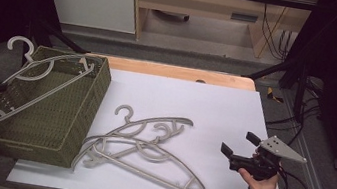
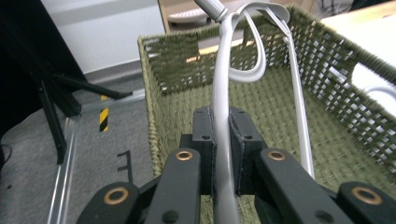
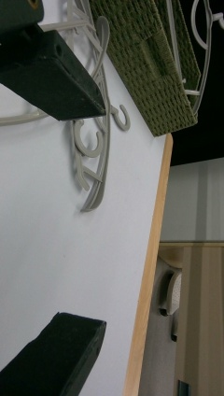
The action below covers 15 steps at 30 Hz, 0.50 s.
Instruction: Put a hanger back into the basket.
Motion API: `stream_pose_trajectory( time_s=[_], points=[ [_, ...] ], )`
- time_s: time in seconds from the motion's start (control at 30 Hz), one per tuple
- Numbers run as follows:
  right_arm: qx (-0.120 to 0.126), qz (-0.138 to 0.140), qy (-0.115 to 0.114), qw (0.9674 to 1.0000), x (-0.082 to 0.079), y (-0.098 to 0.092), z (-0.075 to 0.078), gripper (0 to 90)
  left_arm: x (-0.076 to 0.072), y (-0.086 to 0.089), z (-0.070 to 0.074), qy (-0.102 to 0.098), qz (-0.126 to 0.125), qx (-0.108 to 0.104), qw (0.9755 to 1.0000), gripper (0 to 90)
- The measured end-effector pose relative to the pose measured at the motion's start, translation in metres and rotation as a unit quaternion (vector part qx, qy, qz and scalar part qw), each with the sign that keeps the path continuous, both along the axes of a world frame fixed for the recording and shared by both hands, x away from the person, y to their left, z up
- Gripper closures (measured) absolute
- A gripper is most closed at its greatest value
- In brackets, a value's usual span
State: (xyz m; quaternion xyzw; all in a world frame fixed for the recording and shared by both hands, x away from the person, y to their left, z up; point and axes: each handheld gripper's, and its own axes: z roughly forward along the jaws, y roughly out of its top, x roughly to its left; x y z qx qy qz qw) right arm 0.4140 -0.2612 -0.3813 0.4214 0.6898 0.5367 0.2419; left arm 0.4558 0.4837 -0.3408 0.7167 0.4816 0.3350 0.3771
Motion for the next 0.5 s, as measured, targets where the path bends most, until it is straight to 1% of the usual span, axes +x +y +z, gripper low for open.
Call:
stream_pose_trajectory(
  time_s=[0.07, 0.13, 0.17, 0.23, 0.3, 0.4, 0.5],
  points=[
    [0.0, -0.001, 0.0, 1.0, 0.0, 0.0, 0.0, 1.1, 0.002, -0.003, -0.004, 0.0, -0.007, -0.001, 1.0, 82.3],
    [0.001, 0.0, 0.0, 1.0, 0.0, 0.0, 0.0, 1.1, 0.004, -0.005, -0.006, 0.004, -0.005, 0.004, 1.0, 82.3],
    [0.0, 0.0, 0.001, 1.0, 0.0, 0.0, 0.0, 1.1, 0.004, -0.004, -0.008, 0.005, -0.001, -0.005, 1.0, 82.4],
    [0.001, 0.001, 0.002, 1.0, 0.0, 0.001, 0.0, 1.1, 0.004, -0.003, -0.008, 0.006, -0.001, -0.003, 1.0, 82.3],
    [0.0, 0.001, 0.002, 1.0, 0.0, 0.001, 0.0, 1.2, 0.005, -0.005, -0.012, 0.013, 0.002, 0.004, 0.9999, 82.3],
    [-0.002, 0.001, 0.001, 1.0, 0.001, 0.002, -0.001, 1.2, 0.006, -0.003, -0.017, 0.016, 0.008, 0.0, 0.9998, 82.3],
    [0.0, 0.002, 0.002, 1.0, 0.0, 0.002, -0.001, 1.2, 0.008, -0.004, -0.022, 0.03, 0.011, 0.019, 0.9993, 82.2]
  ],
)
